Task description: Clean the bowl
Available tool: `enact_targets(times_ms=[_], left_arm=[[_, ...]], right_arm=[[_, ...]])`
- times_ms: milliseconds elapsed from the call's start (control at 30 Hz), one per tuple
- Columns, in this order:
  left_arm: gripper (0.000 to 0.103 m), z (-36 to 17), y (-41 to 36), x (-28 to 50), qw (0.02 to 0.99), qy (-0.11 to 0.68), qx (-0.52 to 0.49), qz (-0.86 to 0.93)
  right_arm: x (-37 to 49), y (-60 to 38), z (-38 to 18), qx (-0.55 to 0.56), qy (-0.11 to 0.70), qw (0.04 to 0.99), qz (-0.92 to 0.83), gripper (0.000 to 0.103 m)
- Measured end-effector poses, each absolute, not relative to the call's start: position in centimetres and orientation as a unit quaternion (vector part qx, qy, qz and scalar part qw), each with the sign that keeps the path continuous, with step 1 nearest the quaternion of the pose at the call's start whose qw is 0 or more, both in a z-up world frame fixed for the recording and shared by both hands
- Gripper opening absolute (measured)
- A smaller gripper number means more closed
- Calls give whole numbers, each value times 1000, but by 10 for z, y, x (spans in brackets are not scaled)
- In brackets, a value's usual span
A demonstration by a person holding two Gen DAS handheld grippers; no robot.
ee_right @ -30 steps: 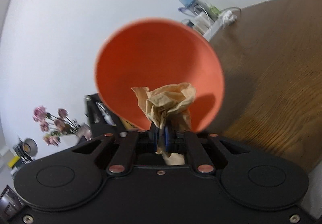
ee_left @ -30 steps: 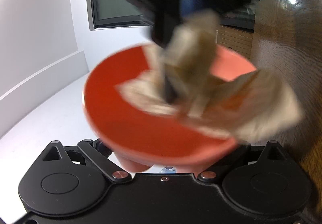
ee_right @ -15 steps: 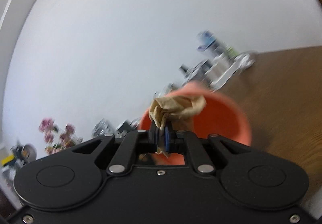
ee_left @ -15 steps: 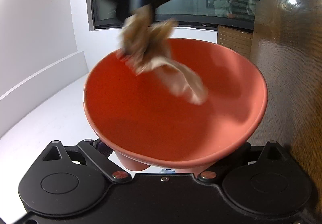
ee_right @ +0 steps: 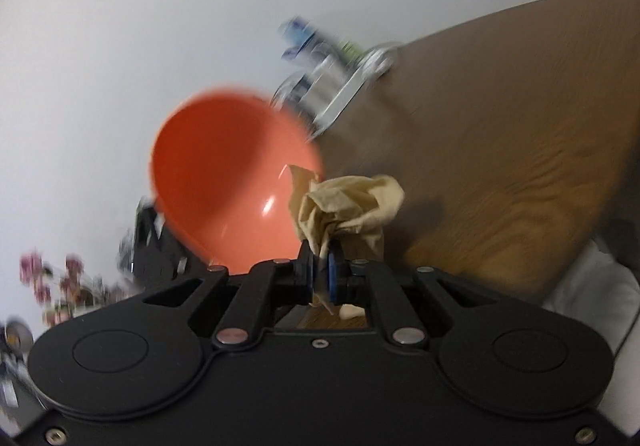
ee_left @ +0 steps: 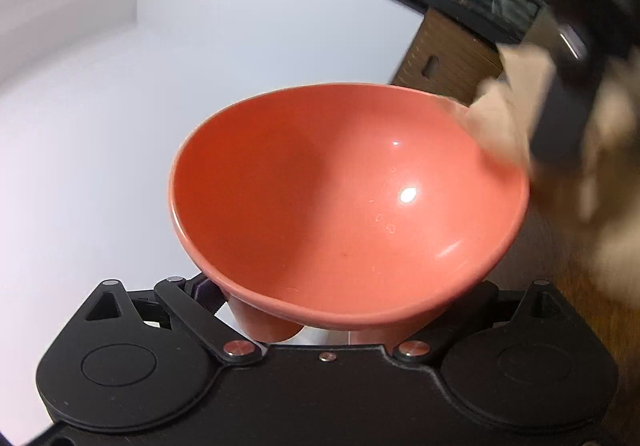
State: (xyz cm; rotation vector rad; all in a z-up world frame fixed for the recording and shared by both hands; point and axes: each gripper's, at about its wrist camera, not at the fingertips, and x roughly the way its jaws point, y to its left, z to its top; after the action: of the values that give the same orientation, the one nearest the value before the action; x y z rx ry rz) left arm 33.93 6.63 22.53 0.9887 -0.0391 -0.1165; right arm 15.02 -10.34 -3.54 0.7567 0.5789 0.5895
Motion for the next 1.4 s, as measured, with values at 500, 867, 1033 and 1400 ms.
enact_targets(times_ms=[500,867,1033,1400], left_arm=[[96,256,103,410,952,266,115,-96],[97,120,101,380,945,325,18,38],[103,105,100,363,941,335,8,43],[103,54,74,219,950,307,37,43]], right_arm=[[219,-94,30,191,263,925,196,11],[329,-38,10,-50,297,943,139,61],[323,-46,8,-46,278,952,118,89],[177,-76,6,-23,238,959,155,93]])
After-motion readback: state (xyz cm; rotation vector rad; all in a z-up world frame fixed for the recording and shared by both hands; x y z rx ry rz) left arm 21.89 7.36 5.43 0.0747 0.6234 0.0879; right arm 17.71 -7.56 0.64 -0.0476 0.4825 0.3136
